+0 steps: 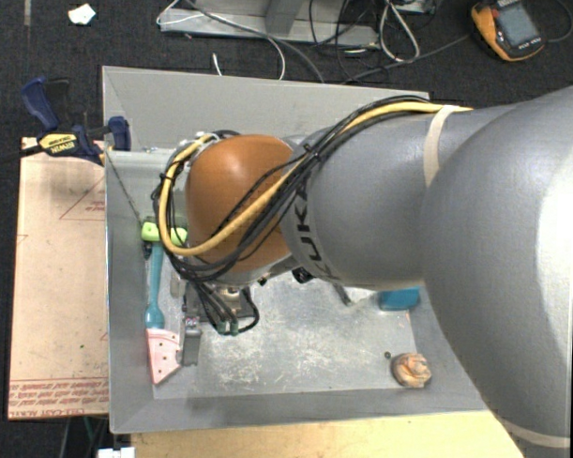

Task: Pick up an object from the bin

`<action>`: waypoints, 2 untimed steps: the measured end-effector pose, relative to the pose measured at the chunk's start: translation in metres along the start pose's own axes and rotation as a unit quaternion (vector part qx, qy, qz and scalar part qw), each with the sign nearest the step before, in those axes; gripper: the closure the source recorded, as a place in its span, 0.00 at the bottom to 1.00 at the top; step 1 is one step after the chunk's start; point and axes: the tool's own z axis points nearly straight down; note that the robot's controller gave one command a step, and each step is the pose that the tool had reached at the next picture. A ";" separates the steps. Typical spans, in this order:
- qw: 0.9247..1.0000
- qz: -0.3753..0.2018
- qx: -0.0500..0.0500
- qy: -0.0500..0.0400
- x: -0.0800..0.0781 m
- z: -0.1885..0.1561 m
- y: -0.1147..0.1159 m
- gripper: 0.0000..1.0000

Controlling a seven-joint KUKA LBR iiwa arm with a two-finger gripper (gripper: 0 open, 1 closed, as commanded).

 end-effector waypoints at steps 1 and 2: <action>1.000 0.002 -0.001 -0.003 -0.003 -0.004 -0.001 0.00; 1.000 -0.015 -0.001 -0.004 -0.088 -0.034 -0.014 0.00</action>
Offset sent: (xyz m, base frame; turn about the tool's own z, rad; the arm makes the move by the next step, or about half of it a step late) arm 0.1350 -0.0208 0.0479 -0.0477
